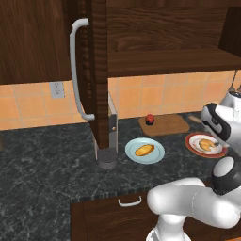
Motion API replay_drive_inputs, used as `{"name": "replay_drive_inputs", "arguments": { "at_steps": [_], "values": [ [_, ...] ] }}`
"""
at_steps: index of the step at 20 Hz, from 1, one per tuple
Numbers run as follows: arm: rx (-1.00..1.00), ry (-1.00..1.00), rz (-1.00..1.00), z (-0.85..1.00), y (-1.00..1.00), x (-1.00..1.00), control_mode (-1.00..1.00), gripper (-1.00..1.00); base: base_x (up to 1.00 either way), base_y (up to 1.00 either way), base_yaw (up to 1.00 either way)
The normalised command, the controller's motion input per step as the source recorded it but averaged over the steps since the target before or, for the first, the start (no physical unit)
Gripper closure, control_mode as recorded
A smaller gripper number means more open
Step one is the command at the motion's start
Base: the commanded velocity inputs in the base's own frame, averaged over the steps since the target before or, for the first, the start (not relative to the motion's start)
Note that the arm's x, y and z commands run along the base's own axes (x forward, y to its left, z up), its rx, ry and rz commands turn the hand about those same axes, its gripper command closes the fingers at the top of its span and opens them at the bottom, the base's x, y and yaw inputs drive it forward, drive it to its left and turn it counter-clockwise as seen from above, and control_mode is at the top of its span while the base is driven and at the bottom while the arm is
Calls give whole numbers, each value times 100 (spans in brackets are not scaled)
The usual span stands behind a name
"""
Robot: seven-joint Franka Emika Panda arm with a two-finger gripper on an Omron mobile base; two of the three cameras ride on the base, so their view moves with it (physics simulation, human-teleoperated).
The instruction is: From the different types of pastries on the counter, select a croissant and place it on the cutting board. Then retrieve a jar of jam from the cabinet and place it alongside the croissant on the cutting board.
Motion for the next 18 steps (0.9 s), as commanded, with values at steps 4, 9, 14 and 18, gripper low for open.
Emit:
{"name": "replay_drive_inputs", "arguments": {
  "at_steps": [4, 9, 14, 18],
  "values": [
    [-4, 0, 11, 0, 0, 11, -100, -100, 0, 0, 0],
    [-8, 0, 22, 0, 0, 7, -100, -100, 0, 0, 0],
    [-12, 0, 9, -11, -27, 4, -100, -100, 0, 0, 0],
    [-14, 0, 12, -15, -36, 5, -100, -100, 0, 0, 0]
  ]
}}
